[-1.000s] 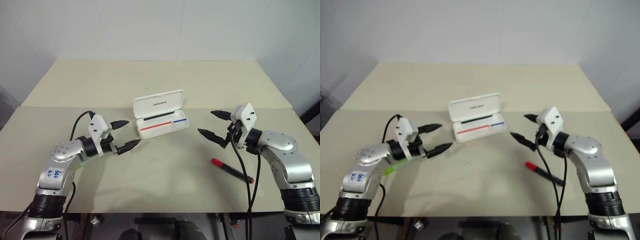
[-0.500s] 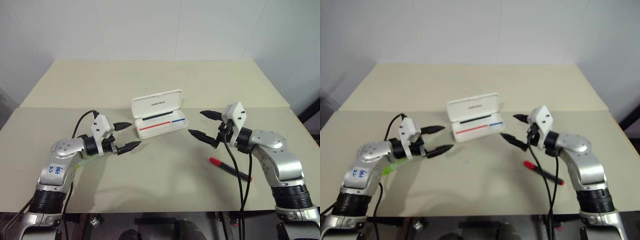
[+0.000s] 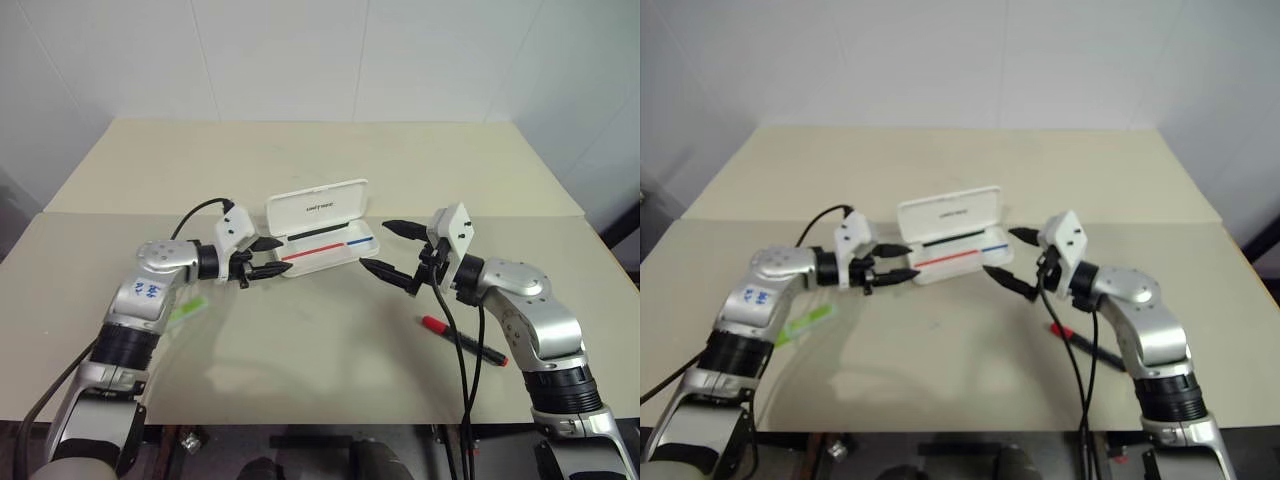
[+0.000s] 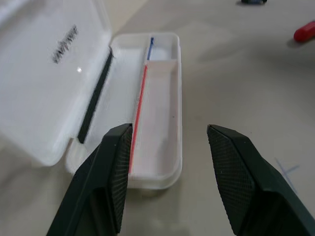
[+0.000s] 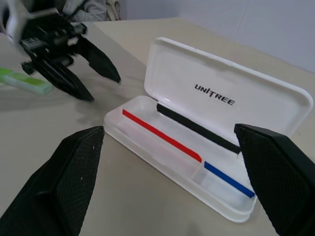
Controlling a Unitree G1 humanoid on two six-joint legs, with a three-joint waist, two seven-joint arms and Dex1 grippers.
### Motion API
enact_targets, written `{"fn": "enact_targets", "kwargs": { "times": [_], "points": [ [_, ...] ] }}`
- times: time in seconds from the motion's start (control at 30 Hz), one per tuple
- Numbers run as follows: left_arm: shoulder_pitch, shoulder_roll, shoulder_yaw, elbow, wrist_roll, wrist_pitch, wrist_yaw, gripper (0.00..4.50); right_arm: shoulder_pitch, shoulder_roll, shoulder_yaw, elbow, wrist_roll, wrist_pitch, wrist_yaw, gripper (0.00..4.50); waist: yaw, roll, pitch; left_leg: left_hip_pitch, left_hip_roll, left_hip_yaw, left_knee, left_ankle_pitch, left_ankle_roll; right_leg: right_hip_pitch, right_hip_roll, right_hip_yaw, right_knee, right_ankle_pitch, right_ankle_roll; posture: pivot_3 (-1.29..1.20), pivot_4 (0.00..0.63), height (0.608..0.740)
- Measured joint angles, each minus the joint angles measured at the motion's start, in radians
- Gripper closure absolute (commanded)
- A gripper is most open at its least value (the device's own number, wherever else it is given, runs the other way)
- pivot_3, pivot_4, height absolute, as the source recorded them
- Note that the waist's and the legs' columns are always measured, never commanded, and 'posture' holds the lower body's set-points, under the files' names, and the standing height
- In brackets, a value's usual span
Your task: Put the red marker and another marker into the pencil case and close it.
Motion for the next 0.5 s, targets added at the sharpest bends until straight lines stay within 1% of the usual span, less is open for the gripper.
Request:
{"fn": "enact_targets", "kwargs": {
  "times": [0.07,0.17,0.23,0.5],
  "points": [
    [-0.047,-0.009,-0.031,0.05,0.031,0.001,-0.013,1.98,-0.001,0.0,0.001,-0.005,0.002,0.007,0.001,0.0,0.0,0.0,0.0,0.0,0.0,0.0,0.0,0.0,0.0,0.0,0.0,0.0,0.0,0.0,0.0,0.0,0.15,0.74],
    [-0.122,-0.01,-0.084,0.101,0.116,-0.004,-0.018,1.98,-0.002,-0.001,0.001,-0.026,0.005,0.02,0.001,0.0,0.0,0.0,0.0,-0.001,0.0,0.0,0.0,0.0,0.0,-0.001,0.0,0.0,0.0,0.0,0.0,0.0,0.15,0.74],
    [-0.151,-0.018,-0.097,0.131,0.134,-0.007,-0.029,1.98,-0.001,-0.001,0.0,-0.037,0.007,0.026,0.001,0.0,-0.002,0.0,0.0,0.0,0.0,0.0,0.0,0.0,0.0,-0.001,0.0,0.0,0.0,0.0,0.0,0.0,0.15,0.74],
    [-0.163,-0.045,-0.14,0.131,0.169,0.009,-0.103,1.98,0.022,-0.001,-0.001,-0.081,0.022,0.047,-0.017,0.0,-0.001,0.0,0.0,0.0,0.0,0.0,0.0,0.0,0.0,-0.001,0.0,0.0,0.001,0.0,0.0,0.0,0.15,0.74]
  ]
}}
